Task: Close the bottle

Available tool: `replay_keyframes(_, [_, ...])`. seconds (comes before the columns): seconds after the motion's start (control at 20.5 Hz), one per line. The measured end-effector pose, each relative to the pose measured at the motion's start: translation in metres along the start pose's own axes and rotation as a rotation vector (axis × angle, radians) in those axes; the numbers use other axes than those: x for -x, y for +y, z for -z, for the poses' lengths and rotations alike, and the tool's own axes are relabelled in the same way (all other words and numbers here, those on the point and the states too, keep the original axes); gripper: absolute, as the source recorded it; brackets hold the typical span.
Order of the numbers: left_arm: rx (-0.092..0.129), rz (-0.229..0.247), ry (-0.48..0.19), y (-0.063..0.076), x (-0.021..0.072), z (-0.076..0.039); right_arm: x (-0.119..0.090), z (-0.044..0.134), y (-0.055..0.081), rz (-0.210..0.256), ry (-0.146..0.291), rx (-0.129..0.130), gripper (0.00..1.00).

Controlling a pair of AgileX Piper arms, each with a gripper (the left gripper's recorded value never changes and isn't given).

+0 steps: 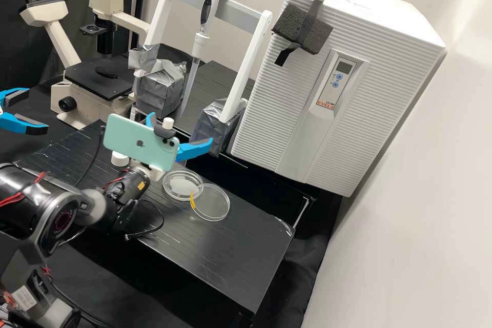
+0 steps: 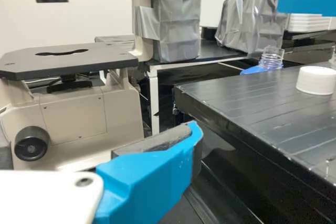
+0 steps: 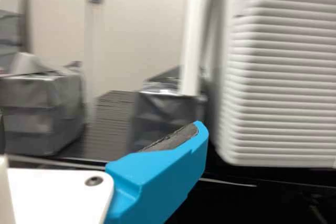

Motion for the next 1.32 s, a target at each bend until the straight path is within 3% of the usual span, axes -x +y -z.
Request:
replay_keyframes(0.24, [0.000,0.000,-0.002,0.000,-0.0001,0.000,0.019,0.009,-0.026,0.110,0.046,0.022,1.00])
replay_keyframes(0.34, [0.000,0.000,-0.002,0.000,-0.0001,0.000,0.025,0.010,-0.034,0.145,0.056,0.045,1.00])
replay_keyframes(0.44, [-0.001,-0.001,-0.003,0.000,-0.0001,-0.001,0.029,0.011,-0.039,0.168,0.060,0.050,1.00])
replay_keyframes(0.63, [-0.003,-0.001,-0.003,0.000,-0.0001,-0.001,0.034,0.013,-0.044,0.170,0.088,0.065,1.00])
replay_keyframes(1.07, [-0.003,-0.001,-0.003,0.000,-0.0001,-0.001,0.041,0.000,-0.059,0.234,0.040,0.073,1.00])
replay_keyframes(1.27, [-0.008,-0.001,-0.004,0.000,-0.0002,-0.001,0.043,-0.002,-0.060,0.244,0.029,0.053,1.00])
replay_keyframes(1.32, [-0.008,-0.001,-0.004,0.000,-0.0002,-0.001,0.043,-0.002,-0.060,0.244,0.028,0.046,0.00])
